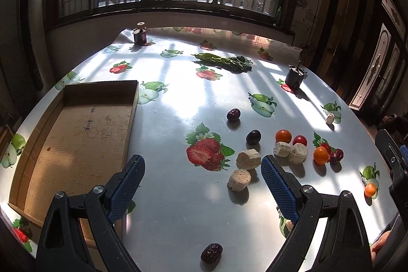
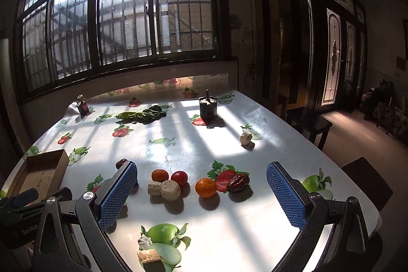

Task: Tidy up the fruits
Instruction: 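Grasp the dark red date with the left tool while the right tool grasps a beige cube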

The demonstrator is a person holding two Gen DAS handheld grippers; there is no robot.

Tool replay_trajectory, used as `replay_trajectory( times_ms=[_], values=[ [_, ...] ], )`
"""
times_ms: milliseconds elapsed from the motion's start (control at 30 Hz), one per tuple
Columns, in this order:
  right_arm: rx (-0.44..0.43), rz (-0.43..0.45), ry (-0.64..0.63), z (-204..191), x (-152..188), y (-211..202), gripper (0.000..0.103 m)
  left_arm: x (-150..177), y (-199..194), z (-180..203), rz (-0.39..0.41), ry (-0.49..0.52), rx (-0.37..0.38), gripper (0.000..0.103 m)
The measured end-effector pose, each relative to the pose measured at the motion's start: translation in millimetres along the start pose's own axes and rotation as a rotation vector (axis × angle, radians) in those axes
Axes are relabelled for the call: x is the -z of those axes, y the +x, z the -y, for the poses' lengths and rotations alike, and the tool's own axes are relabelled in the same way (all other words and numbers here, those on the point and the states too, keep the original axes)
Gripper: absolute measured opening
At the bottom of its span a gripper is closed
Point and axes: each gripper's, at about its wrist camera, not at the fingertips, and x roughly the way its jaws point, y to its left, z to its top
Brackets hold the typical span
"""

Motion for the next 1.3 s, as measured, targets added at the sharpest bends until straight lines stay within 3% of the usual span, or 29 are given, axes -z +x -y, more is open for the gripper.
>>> replay_trajectory(
  times_ms=[100,300,500,700,967,1033,1100,1200,1300],
  values=[
    [0.007,-0.038,-0.026,-4,4,4,0.103,1,-7,-4,0.034,-0.007,-0.007,0.092],
    [-0.081,-0.216,0.060,4,14,23,0.103,2,-20,-12,0.082,-0.013,0.003,0.092],
    [-0.120,-0.246,0.095,19,12,21,0.103,-10,-35,-40,0.107,-0.011,-0.021,0.092],
    [-0.166,-0.307,0.102,29,23,28,0.103,1,-25,-58,0.007,-0.005,0.039,0.092],
    [-0.198,-0.390,0.107,45,41,41,0.102,44,-14,-19,-0.115,0.158,0.202,0.092],
    [-0.187,-0.390,0.101,55,41,39,0.102,53,-8,-11,-0.147,0.196,0.233,0.085],
    [-0.210,-0.403,0.096,62,42,37,0.098,59,-1,-6,-0.184,0.217,0.239,0.070],
    [-0.297,-0.447,0.090,59,45,36,0.090,65,11,-3,-0.240,0.224,0.253,0.050],
    [-0.409,-0.507,0.073,36,54,41,0.084,71,15,-1,-0.271,0.246,0.254,0.040]
  ],
)
